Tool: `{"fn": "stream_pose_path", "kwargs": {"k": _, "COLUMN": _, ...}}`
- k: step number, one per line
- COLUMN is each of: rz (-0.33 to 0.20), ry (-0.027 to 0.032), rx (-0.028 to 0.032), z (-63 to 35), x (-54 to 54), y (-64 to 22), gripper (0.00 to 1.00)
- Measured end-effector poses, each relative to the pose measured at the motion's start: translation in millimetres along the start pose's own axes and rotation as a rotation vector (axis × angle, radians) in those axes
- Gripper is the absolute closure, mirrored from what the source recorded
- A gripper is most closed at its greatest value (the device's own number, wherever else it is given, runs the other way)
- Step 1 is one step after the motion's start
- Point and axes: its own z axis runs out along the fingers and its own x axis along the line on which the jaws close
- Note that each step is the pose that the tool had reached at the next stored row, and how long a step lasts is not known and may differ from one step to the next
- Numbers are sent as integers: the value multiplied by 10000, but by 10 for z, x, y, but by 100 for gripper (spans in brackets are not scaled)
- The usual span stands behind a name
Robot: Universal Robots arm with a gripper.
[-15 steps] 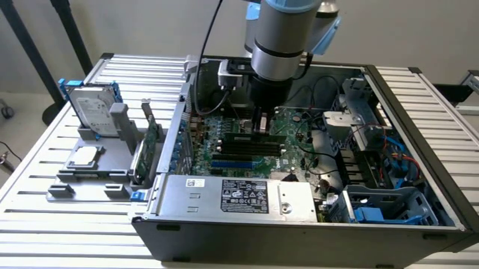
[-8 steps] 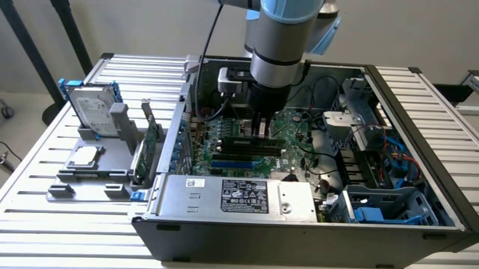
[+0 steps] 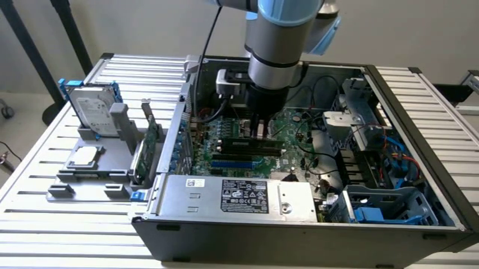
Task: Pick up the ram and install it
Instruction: 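Insert the ram into the slot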
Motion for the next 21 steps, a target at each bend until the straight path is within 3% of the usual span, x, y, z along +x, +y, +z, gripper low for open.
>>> {"fn": "stream_pose_path", "kwargs": {"k": 11, "rz": -32, "ry": 29, "rx": 1, "z": 52, "x": -14, "y": 2, "gripper": 86}}
{"fn": "stream_pose_path", "kwargs": {"k": 15, "rz": -27, "ry": 127, "rx": 9, "z": 61, "x": -39, "y": 3, "gripper": 86}}
{"fn": "stream_pose_path", "kwargs": {"k": 21, "rz": -33, "ry": 160, "rx": 10, "z": 69, "x": -50, "y": 5, "gripper": 86}}
